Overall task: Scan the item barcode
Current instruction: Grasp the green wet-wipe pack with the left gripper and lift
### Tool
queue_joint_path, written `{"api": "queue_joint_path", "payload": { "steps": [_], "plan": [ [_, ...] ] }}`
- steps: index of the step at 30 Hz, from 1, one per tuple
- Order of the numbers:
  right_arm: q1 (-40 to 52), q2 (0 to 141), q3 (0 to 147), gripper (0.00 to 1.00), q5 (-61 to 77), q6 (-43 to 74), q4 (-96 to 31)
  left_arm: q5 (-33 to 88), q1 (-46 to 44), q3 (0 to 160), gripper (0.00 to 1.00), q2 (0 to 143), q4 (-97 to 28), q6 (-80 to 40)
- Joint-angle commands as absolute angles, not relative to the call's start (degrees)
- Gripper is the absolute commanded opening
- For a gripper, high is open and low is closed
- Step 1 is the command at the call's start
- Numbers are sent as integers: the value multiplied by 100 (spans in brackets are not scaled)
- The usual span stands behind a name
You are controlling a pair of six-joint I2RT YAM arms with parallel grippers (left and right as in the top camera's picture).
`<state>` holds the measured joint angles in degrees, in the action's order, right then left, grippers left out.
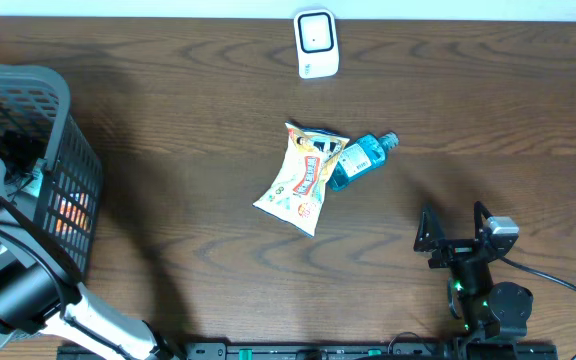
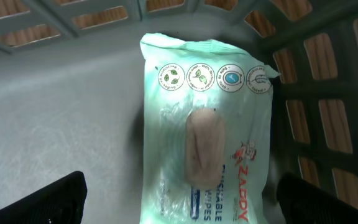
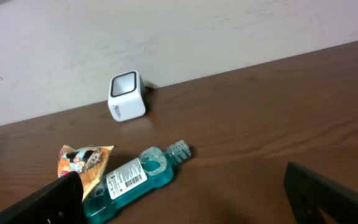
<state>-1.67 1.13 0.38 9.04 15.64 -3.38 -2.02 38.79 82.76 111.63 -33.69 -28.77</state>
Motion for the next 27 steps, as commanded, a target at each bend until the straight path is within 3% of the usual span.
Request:
{"api": "queue_joint_path", "payload": {
  "steps": [1, 11, 20, 23, 26, 27],
  "plan": [
    [-141, 113, 32, 99, 895, 1470, -362, -255, 3887, 8274, 98, 11338, -3256, -2808],
    [-141, 113, 32, 99, 895, 1470, -362, -252, 3887, 8272, 98, 11749, -2792, -2729],
    [-141, 113, 32, 99, 895, 1470, -362, -215, 3889, 8272, 99, 12158, -2600, -1708],
    [-141, 113, 32, 99, 895, 1470, -362, -213, 3889, 8272, 84, 12184, -2674, -1649],
    [-141, 113, 32, 99, 895, 1470, -362, -213, 3887, 8272, 58, 12184, -2790, -1653],
    [-141, 113, 32, 99, 895, 1470, -362, -213, 3889, 8272, 55, 12184, -2829, -1653]
  ]
}}
